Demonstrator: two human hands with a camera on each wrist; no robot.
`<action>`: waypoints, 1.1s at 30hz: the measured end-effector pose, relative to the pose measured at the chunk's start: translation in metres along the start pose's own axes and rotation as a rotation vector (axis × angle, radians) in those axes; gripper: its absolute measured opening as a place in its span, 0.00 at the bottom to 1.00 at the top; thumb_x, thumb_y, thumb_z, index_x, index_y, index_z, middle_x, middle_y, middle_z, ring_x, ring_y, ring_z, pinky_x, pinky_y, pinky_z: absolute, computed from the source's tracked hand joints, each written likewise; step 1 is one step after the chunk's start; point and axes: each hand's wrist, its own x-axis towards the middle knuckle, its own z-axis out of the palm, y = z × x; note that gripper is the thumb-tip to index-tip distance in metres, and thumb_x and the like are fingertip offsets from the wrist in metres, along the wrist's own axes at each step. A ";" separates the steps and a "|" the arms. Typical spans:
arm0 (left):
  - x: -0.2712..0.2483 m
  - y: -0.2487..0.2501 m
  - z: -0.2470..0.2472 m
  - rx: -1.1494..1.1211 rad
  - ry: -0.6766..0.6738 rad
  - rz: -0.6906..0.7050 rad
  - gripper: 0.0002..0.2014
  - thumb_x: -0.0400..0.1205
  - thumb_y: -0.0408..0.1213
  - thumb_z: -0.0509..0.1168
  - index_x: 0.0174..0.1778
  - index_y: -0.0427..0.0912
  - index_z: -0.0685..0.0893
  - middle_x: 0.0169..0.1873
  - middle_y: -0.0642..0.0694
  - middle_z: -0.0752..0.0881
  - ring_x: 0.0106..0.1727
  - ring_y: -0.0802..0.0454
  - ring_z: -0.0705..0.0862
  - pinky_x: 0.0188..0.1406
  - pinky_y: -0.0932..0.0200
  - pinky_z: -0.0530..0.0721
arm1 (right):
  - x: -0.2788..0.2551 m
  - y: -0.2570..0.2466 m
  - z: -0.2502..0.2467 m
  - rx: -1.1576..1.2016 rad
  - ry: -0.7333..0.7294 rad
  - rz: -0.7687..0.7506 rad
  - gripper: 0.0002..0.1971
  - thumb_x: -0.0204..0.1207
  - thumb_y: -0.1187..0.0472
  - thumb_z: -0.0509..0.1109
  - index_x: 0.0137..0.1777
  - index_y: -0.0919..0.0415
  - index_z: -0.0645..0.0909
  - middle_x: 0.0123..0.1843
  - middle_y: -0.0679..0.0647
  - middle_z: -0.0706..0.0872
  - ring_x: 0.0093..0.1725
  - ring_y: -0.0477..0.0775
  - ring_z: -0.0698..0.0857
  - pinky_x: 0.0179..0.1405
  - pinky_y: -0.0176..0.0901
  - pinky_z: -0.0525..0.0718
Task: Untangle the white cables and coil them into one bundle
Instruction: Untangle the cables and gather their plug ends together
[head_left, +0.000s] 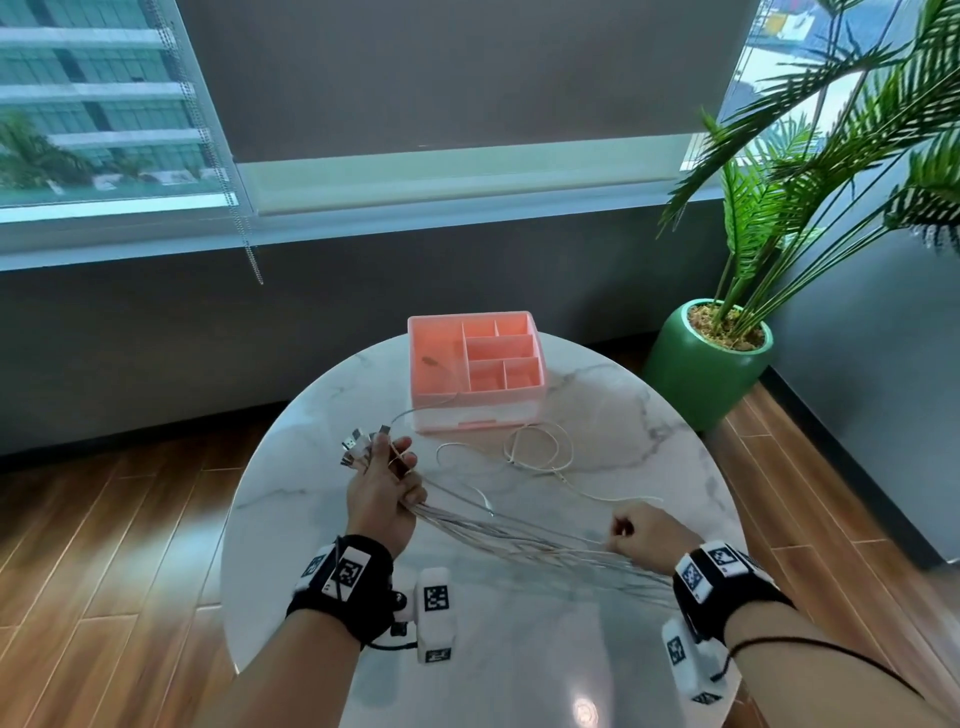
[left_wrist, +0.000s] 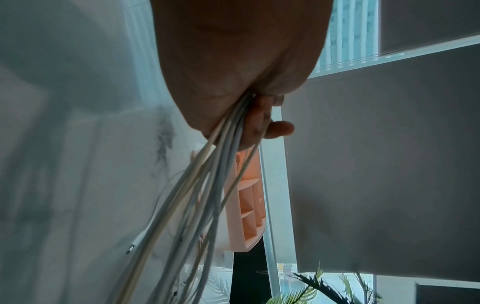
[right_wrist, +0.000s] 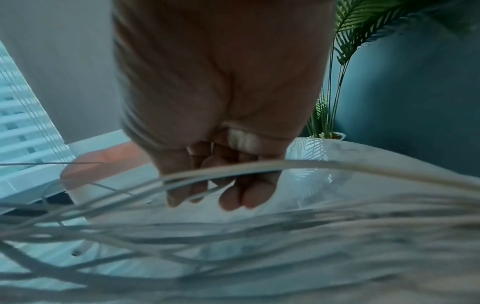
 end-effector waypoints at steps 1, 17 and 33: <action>-0.001 -0.002 0.000 0.026 -0.016 0.014 0.16 0.89 0.50 0.61 0.47 0.40 0.81 0.27 0.48 0.79 0.18 0.58 0.65 0.15 0.65 0.64 | 0.001 0.006 0.000 -0.029 0.030 0.041 0.08 0.72 0.58 0.77 0.33 0.53 0.83 0.33 0.48 0.85 0.34 0.45 0.83 0.37 0.39 0.82; -0.027 -0.024 0.011 0.450 -0.196 0.094 0.14 0.86 0.44 0.66 0.41 0.37 0.84 0.25 0.45 0.77 0.19 0.57 0.65 0.17 0.64 0.60 | 0.027 -0.197 -0.001 0.956 -0.192 -0.073 0.19 0.88 0.50 0.59 0.56 0.68 0.79 0.43 0.60 0.90 0.43 0.63 0.89 0.43 0.50 0.84; -0.017 -0.021 -0.006 0.321 -0.050 0.059 0.15 0.86 0.48 0.65 0.44 0.38 0.85 0.34 0.43 0.87 0.19 0.57 0.65 0.16 0.64 0.66 | 0.015 -0.173 -0.046 0.959 0.178 -0.347 0.25 0.84 0.37 0.58 0.52 0.61 0.79 0.26 0.46 0.65 0.22 0.46 0.59 0.18 0.37 0.60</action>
